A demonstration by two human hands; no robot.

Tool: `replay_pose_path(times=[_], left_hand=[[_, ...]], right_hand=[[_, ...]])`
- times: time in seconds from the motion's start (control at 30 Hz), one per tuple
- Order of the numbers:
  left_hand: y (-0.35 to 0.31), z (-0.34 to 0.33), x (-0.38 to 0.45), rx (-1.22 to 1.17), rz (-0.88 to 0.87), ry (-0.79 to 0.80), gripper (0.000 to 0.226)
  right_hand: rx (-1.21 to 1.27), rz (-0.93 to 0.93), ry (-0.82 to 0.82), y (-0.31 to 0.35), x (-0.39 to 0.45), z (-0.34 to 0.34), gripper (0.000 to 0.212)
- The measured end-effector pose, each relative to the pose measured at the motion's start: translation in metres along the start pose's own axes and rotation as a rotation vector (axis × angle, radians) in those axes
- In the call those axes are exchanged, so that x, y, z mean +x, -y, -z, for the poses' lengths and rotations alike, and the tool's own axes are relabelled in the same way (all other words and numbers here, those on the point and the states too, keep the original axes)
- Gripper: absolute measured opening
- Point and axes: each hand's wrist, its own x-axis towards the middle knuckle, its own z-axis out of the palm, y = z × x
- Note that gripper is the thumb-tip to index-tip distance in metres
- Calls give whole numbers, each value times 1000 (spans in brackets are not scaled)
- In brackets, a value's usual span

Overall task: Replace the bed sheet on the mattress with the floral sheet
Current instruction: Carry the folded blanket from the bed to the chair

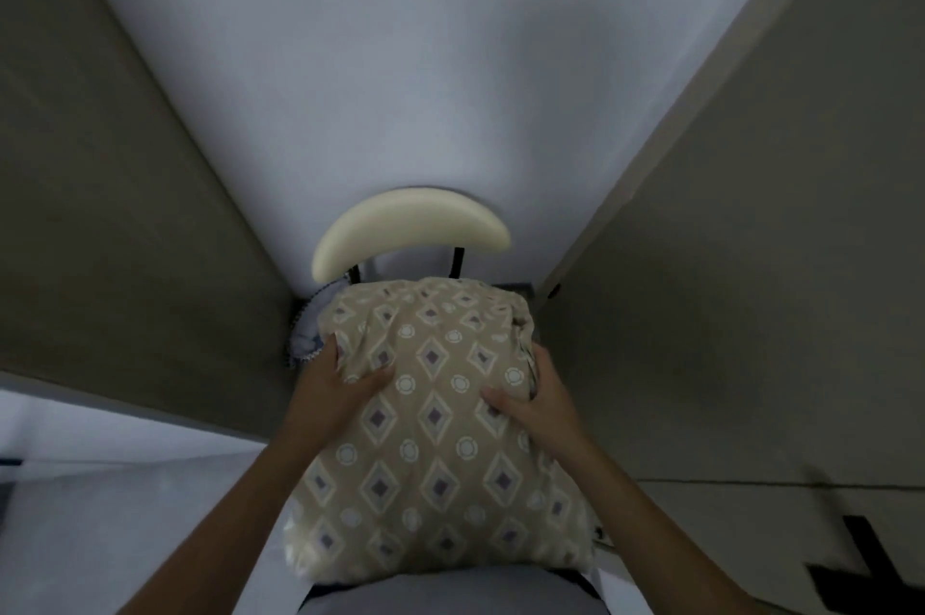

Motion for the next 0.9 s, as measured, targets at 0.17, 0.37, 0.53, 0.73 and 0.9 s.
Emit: replay_pose_path(times=[0.17, 0.37, 0.53, 0.73, 0.9], left_hand=[[12, -12, 26, 9, 174, -154, 91], [17, -43, 46, -60, 356, -411, 85], [6, -100, 71, -104, 493, -658, 60], [24, -182, 118, -463, 679, -867, 72], [69, -231, 163, -819, 993, -928, 66]], right_hand=[[-113, -22, 210, 8, 83, 6, 96], [-257, -8, 480, 12, 199, 4, 101], [-419, 29, 718, 21, 291, -5, 93], [-701, 221, 791, 8, 377, -23, 112], [-895, 435, 869, -12, 423, -39, 84]])
